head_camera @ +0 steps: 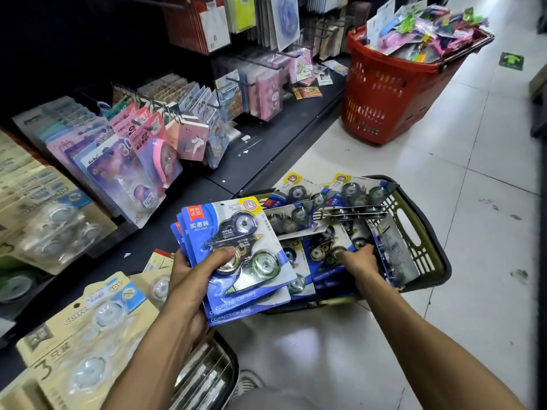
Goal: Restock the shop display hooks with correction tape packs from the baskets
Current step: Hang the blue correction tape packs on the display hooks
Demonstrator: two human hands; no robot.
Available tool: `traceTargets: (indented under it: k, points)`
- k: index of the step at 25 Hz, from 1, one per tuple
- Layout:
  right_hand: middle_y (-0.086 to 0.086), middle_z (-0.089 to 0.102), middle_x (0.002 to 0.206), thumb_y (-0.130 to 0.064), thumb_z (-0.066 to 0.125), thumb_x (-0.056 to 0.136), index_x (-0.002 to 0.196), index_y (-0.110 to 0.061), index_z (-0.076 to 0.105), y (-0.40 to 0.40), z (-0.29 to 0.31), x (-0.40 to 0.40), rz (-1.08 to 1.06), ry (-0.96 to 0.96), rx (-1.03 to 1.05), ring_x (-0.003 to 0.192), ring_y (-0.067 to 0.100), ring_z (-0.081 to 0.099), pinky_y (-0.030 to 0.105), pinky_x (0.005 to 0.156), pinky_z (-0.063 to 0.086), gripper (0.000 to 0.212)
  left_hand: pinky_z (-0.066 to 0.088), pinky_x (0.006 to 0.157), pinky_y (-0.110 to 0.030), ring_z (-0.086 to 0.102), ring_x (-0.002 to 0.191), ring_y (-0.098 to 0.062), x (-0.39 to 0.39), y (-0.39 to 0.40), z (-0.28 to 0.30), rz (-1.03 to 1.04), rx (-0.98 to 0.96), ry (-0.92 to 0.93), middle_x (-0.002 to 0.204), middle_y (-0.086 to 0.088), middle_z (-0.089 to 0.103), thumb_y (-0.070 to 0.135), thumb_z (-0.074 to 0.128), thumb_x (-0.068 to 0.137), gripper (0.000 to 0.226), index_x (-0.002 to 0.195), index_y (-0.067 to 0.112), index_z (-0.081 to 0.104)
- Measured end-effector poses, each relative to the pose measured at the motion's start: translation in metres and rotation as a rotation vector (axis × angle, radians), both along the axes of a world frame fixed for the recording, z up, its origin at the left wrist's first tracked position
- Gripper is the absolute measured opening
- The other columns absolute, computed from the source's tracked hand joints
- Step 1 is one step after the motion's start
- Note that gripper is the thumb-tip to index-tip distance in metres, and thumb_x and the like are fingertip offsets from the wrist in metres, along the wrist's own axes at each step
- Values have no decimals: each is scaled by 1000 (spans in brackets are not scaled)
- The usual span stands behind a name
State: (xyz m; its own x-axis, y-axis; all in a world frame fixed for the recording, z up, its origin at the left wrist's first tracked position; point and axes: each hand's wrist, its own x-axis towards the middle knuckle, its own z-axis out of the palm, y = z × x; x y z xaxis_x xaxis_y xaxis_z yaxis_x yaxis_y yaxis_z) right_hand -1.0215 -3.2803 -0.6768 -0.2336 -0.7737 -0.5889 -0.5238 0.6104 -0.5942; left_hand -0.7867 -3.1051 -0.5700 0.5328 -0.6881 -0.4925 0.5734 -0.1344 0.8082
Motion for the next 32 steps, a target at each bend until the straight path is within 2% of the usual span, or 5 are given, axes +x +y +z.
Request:
traceTargets:
  k: [6, 13, 24, 29, 32]
  points:
    - [13, 58, 67, -9, 66, 91, 88, -2, 60, -2, -34, 3, -163, -228, 25, 51, 25, 52, 34, 50, 45, 10, 63, 60, -46, 76, 72, -26, 8, 2, 0, 47, 11, -33, 103, -9, 78, 1, 77, 79, 49, 121, 19, 59]
    - [6, 53, 56, -14, 58, 88, 70, -10, 59, 40, 42, -18, -42, -243, -227, 54, 22, 49, 36, 55, 40, 19, 63, 62, -41, 76, 76, -24, 11, 10, 8, 103, 11, -74, 111, -10, 76, 3, 79, 80, 53, 127, 16, 57]
    - [9, 59, 59, -5, 54, 99, 74, -2, 59, 154, 189, 70, 274, -1000, -391, 52, 18, 55, 25, 48, 43, 25, 60, 53, -33, 76, 70, -17, 33, 79, 91, 263, -164, -116, 105, -8, 78, 3, 79, 79, 55, 129, 12, 57]
    - [7, 59, 52, -6, 59, 97, 62, -7, 57, 216, 232, 156, 664, -1001, -343, 43, 13, 48, 23, 43, 37, 34, 62, 63, -34, 77, 85, -19, 74, 157, 135, 320, -303, -155, 110, -4, 78, 44, 103, 26, 116, 131, 17, 61]
    - [5, 58, 49, -7, 59, 97, 64, -4, 57, 240, 241, 180, 743, -978, -344, 40, 9, 45, 21, 43, 35, 33, 64, 77, -42, 75, 94, -23, 87, 189, 143, 322, -310, -170, 124, -12, 72, 39, 104, 22, 127, 137, 14, 56]
